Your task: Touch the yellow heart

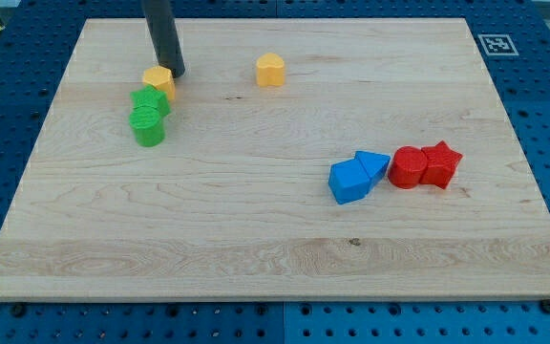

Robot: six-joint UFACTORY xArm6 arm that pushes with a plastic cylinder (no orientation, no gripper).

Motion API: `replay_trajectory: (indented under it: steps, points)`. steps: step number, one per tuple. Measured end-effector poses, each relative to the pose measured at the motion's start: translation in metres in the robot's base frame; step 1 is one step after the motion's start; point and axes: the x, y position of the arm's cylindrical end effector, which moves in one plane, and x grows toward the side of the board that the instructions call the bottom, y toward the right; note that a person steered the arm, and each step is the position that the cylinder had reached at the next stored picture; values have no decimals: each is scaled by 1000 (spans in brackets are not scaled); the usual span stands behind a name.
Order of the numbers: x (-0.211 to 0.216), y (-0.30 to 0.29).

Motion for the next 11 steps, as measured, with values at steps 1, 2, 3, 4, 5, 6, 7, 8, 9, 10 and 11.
replay_trajectory:
  steps: [1, 2, 3, 4, 5, 6, 7, 8, 9, 10, 11]
  points:
    - [0, 0]
    - [0, 42]
    - [3, 89]
    - [46, 113]
    - [53, 115]
    - [67, 170]
    - [67, 175]
    - [67, 175]
    - [52, 175]
    - [42, 177]
    - [42, 177]
